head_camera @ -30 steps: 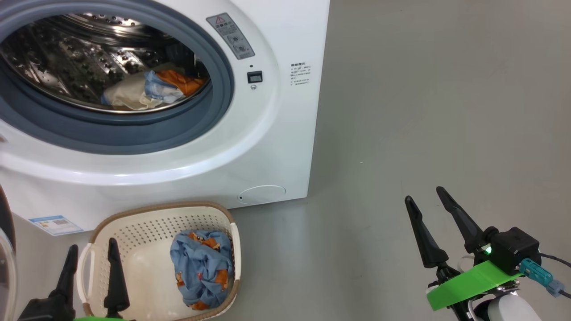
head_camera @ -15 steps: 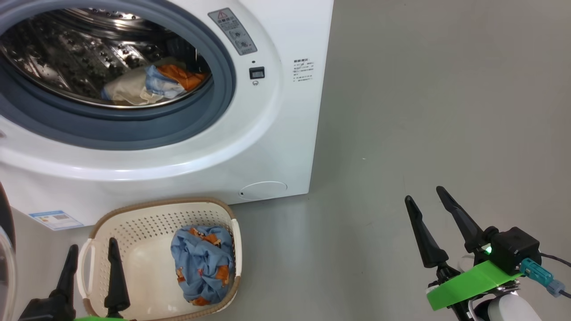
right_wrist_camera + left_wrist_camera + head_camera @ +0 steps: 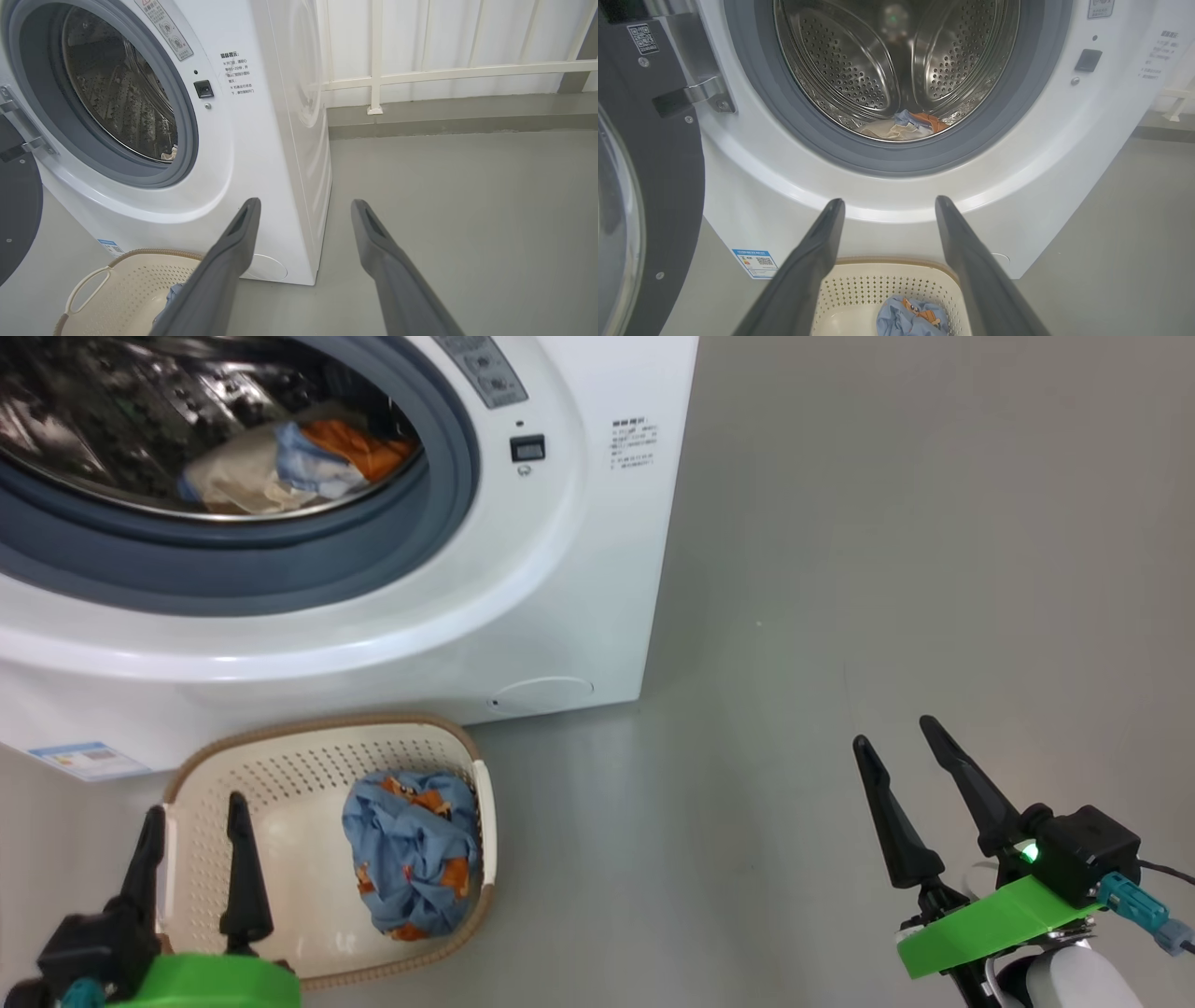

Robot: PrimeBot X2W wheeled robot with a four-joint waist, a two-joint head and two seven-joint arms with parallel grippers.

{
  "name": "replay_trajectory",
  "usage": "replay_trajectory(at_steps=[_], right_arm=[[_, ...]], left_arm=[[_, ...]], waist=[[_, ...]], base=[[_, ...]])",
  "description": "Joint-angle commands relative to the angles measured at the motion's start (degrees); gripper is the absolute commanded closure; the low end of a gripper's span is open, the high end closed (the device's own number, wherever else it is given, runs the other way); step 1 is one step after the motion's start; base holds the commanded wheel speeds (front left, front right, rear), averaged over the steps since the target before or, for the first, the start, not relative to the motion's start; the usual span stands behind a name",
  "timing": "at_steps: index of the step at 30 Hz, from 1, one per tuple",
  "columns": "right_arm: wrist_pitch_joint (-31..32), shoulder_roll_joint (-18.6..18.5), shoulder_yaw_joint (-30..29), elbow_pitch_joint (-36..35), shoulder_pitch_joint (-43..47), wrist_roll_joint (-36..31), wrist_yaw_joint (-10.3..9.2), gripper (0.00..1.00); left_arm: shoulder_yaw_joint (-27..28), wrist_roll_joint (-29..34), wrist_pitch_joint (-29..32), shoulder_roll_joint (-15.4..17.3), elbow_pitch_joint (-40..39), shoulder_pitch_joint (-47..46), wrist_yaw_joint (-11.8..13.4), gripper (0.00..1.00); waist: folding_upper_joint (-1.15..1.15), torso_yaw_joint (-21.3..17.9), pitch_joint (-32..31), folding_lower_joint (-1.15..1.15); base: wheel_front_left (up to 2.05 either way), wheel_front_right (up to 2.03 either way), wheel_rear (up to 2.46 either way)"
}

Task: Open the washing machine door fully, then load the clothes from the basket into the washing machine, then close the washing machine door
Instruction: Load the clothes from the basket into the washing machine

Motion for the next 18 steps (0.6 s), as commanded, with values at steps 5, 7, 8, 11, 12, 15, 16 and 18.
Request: replay_trajectory(at_steps=[5,7,8,11,12,15,16,18], right_arm=[[-0.3,-0.1,0.7,-2.1,-1.7,0.6,0.16,0.00],[-0.3,0.0,0.7,-2.3,-2.2,0.6,0.16,0.00],[-0.3,0.1,0.6,-2.5,-2.5,0.6,0.16,0.00],[-0.3,0.1,0.5,-2.9,-3.3,0.6,0.16,0.00],[-0.3,0.1,0.4,-3.0,-3.6,0.5,0.16,0.00],[-0.3,0.0,0.2,-3.5,-4.4,0.3,0.16,0.00],[-0.3,0.0,0.1,-3.7,-4.6,0.3,0.16,0.00],[-0.3,-0.1,-0.3,-4.1,-5.1,0.2,0.16,0.00]], left_arm=[[1.6,0.5,-0.3,0.7,2.0,-5.3,-0.9,0.00],[1.8,0.6,-0.3,0.8,3.7,-7.2,-1.4,0.00],[1.9,0.6,-0.3,0.8,4.6,-8.1,-1.6,0.00],[2.2,0.6,-0.3,1.2,7.7,-11.2,-2.1,0.00],[2.2,0.8,-0.3,1.4,9.0,-12.2,-2.4,0.00],[1.9,1.5,-0.3,2.4,12.5,-15.7,-3.0,0.00],[1.9,1.6,-0.3,2.6,13.6,-16.9,-3.2,0.00],[1.7,1.8,-0.3,2.9,16.0,-19.0,-3.5,0.00]], waist=[[0.00,-0.9,5.1,0.00],[0.00,-1.1,6.7,0.00],[0.00,-1.3,7.6,0.00],[0.00,-1.7,10.5,0.00],[0.00,-1.9,11.5,0.00],[0.00,-2.2,14.7,0.00],[0.00,-2.3,15.7,0.00],[0.00,-2.6,17.7,0.00]], base=[[0.00,0.00,0.00],[0.00,0.00,0.00],[0.00,0.00,0.00],[0.00,0.00,0.00],[0.00,0.00,0.00],[0.00,0.00,0.00],[0.00,0.00,0.00],[0.00,0.00,0.00]])
